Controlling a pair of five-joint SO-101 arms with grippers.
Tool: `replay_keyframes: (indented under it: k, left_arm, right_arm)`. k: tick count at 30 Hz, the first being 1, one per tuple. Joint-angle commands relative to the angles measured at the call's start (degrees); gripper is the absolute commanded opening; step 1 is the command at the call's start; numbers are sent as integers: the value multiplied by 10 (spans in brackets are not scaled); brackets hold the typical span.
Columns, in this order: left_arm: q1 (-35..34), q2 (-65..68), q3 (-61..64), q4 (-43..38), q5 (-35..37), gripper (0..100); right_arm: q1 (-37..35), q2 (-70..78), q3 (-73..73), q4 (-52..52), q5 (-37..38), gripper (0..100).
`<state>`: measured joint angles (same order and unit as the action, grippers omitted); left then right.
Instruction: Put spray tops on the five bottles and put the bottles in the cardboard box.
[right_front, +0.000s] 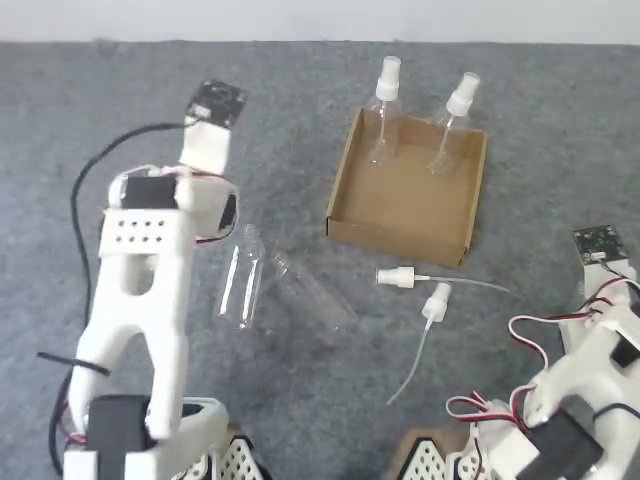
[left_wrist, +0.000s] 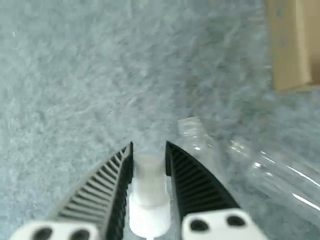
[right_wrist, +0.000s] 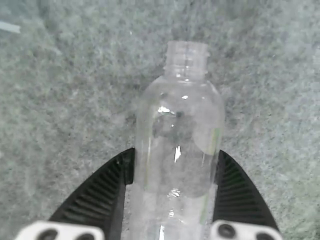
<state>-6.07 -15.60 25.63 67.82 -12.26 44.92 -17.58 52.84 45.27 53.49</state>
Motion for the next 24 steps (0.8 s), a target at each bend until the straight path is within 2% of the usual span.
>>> replay_keyframes:
  k: [1,8,13,20,24]
  left_arm:
    - [-37,8,5,-54,4,12]
    - [-57,239,-90,-92,4,13]
    - [-59,366,-163,-89,4,75]
    - [-69,358,-193,-14,2,81]
    - [-69,351,-193,2,-12,81]
  right_arm:
    - [7,-4,-4,-8,6,162]
    - [7,-4,1,-8,6,162]
    - [7,-7,14,-13,10,162]
    - [7,-9,14,-13,10,162]
    - [7,-9,14,-13,10,162]
